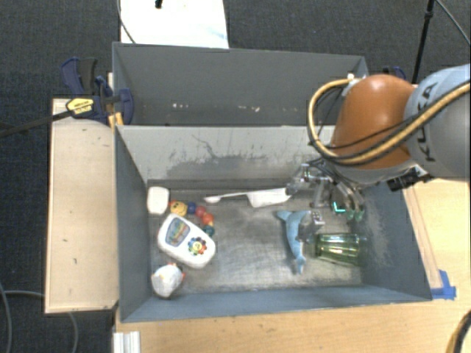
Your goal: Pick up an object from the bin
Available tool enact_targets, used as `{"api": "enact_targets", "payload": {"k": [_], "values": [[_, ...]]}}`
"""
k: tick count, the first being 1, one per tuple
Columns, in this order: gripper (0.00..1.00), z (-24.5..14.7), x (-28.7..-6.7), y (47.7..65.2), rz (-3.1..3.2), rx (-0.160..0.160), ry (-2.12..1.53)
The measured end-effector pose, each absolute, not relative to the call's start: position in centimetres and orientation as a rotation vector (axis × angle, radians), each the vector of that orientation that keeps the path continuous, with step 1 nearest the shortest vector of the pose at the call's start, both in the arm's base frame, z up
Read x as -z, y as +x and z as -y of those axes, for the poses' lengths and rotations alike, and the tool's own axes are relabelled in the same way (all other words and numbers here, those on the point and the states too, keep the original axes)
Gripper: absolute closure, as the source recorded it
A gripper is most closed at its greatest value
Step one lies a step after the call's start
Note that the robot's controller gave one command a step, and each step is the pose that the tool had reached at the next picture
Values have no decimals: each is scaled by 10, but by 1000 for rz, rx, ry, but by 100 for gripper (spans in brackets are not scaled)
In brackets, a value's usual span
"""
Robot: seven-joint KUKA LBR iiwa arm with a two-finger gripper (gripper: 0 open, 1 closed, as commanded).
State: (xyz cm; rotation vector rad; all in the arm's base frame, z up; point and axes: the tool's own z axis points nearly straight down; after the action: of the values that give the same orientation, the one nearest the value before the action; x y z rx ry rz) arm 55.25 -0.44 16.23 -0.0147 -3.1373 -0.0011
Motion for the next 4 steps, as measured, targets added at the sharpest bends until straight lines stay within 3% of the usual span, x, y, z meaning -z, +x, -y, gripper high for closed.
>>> {"api": "enact_targets", "payload": {"k": [1, 2, 3, 4], "values": [[0, 4, -166, 554, 3145, 1, -15], [0, 25, -116, 560, 3145, 2, -140], [0, 33, -91, 554, 3117, 1, -368], [0, 47, -100, 556, 3118, 2, -423]]}}
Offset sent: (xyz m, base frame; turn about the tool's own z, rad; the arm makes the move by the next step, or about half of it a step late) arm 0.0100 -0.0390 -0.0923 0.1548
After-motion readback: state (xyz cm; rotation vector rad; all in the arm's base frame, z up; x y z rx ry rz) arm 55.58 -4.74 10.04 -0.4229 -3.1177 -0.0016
